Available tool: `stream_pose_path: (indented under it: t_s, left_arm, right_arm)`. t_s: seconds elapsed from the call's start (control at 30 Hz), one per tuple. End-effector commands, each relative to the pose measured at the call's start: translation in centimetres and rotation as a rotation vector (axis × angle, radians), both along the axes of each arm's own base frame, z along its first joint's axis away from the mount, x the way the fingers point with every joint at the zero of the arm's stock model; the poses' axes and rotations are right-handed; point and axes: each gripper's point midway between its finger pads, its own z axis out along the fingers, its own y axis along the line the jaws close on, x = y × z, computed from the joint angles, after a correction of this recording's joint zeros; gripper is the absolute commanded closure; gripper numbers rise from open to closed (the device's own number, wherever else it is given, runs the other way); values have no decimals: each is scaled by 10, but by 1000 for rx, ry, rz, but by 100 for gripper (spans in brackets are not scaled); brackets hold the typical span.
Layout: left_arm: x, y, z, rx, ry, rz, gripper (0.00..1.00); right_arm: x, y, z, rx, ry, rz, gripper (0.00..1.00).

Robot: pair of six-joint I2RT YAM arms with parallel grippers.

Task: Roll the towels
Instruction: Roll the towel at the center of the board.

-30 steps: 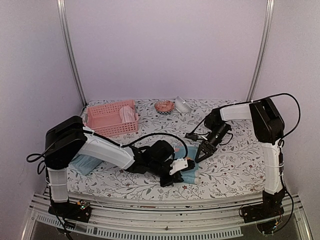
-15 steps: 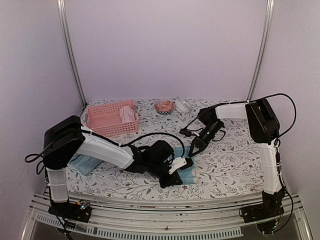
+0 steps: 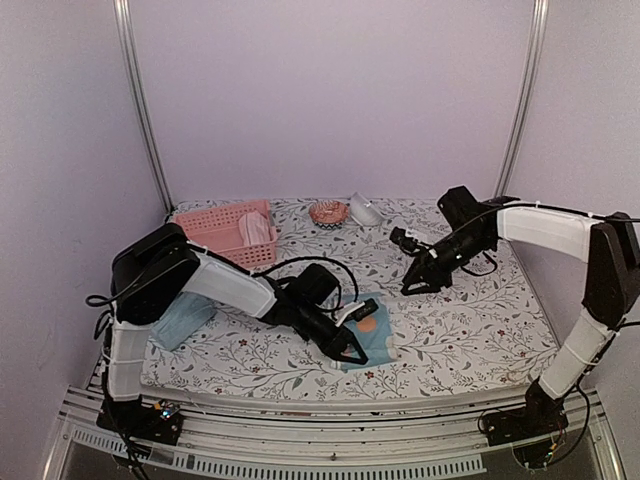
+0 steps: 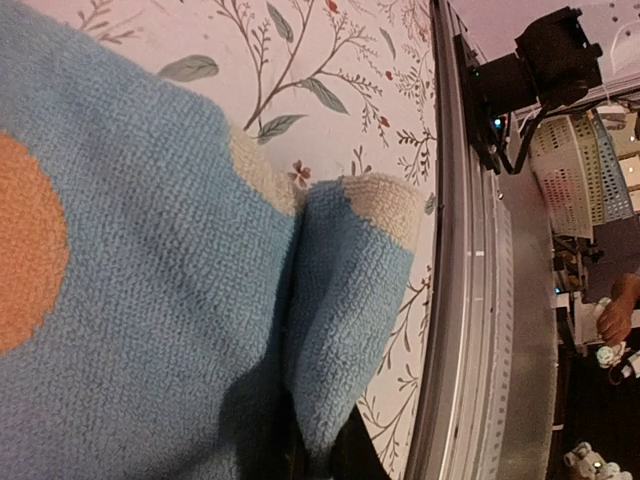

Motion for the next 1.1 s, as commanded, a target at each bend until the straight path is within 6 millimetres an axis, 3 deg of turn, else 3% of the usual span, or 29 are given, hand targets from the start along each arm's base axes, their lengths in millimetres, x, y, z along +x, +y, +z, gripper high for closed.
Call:
stream_pose_path:
  t_s: [0.0,0.2,0.4,0.57,0.73,0.87,0.97,1.07]
  left_arm:
    - [-10,28,-45,160,264,86,97]
    - [-4,32,-54,261,359,164,96]
    - [0,32,-54,279,361,177,95]
    - [3,32,-54,279,364,181,95]
    - [7,33,-55,278,371,185,97]
    - [10,33,-52,268,363,181,95]
    - [17,36,-41,250,299,173,83]
    - [33,46,-24,255,124,206,71]
  right_arm:
    - [-51,12,-37,-88,-165,186,61]
    - [-82,39,-56,-192,-377,317,52]
    - [-95,64,-64,-200,-460,394,53]
    - [-102,63,-91,-278,-453,436,56]
    - [-112,61,-103,-309,-467,467,57]
    - [-116,61,-113,-328,-429,471,75]
    - [-120,55,-125,-360,-389,480,89]
    - [-128,56,-125,-310,-250,479,95]
